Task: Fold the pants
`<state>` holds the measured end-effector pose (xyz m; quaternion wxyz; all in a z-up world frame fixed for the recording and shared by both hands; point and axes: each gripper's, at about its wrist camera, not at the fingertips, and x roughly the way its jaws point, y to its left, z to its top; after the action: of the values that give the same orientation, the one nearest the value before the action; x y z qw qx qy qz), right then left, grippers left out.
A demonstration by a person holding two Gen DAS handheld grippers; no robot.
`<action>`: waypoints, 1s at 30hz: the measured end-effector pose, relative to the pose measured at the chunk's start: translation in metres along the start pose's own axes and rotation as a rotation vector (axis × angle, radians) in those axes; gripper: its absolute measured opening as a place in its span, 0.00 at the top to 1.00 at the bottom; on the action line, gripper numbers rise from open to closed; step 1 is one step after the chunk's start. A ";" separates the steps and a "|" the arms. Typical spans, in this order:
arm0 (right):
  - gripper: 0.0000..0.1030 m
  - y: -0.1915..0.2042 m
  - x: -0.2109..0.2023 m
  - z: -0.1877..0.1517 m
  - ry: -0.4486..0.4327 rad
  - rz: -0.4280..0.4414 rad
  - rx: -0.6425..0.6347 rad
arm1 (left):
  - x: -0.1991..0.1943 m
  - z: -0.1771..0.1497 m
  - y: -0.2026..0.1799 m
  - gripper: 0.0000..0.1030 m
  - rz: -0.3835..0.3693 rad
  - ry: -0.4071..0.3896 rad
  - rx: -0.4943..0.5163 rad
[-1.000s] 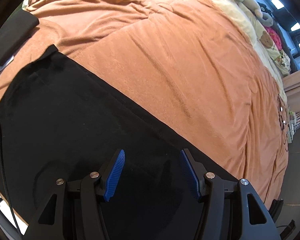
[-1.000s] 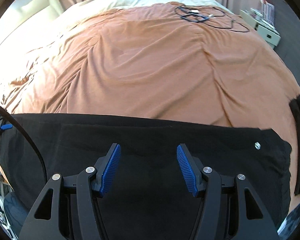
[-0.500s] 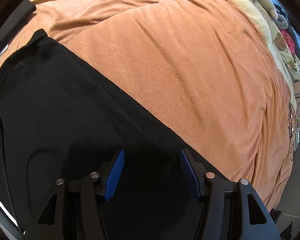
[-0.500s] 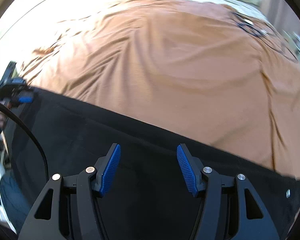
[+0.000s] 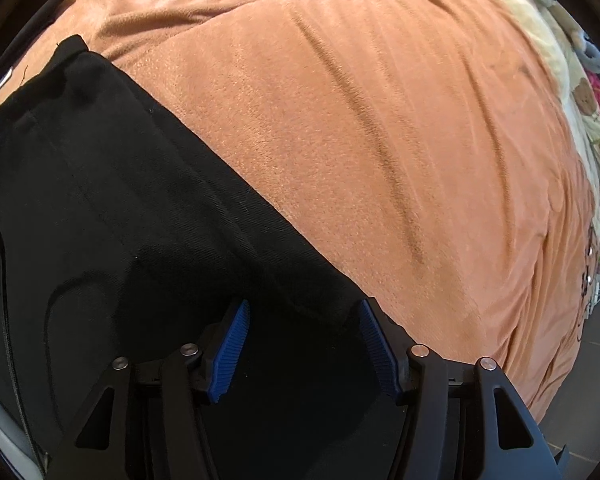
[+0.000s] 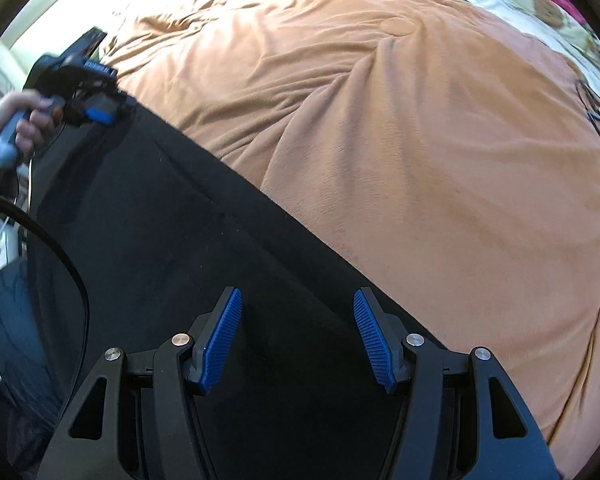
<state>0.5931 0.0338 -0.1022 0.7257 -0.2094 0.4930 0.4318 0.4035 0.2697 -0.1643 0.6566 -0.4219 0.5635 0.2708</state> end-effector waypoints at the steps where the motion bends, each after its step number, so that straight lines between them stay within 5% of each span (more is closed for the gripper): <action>1: 0.46 -0.001 0.001 0.001 0.003 -0.003 -0.012 | 0.000 0.000 0.000 0.51 0.018 -0.001 -0.001; 5: 0.86 -0.006 0.013 0.003 0.042 0.016 -0.021 | -0.004 0.003 0.006 0.90 0.053 -0.038 -0.012; 8: 0.98 -0.003 0.012 0.003 0.026 0.033 -0.043 | -0.009 0.001 0.015 0.97 0.018 -0.044 -0.023; 17: 1.00 0.013 -0.013 0.003 -0.049 -0.055 -0.058 | -0.043 0.000 0.039 0.99 -0.099 -0.083 -0.020; 21: 1.00 0.020 -0.015 0.009 -0.071 -0.132 -0.051 | -0.040 0.001 0.030 0.99 -0.109 -0.093 -0.011; 30: 1.00 0.009 0.012 0.013 -0.025 -0.149 0.007 | 0.000 0.020 0.006 0.95 -0.082 -0.058 -0.006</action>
<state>0.5941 0.0536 -0.1066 0.7628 -0.2375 0.4684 0.3773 0.4083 0.2899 -0.1655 0.6818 -0.4384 0.5260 0.2573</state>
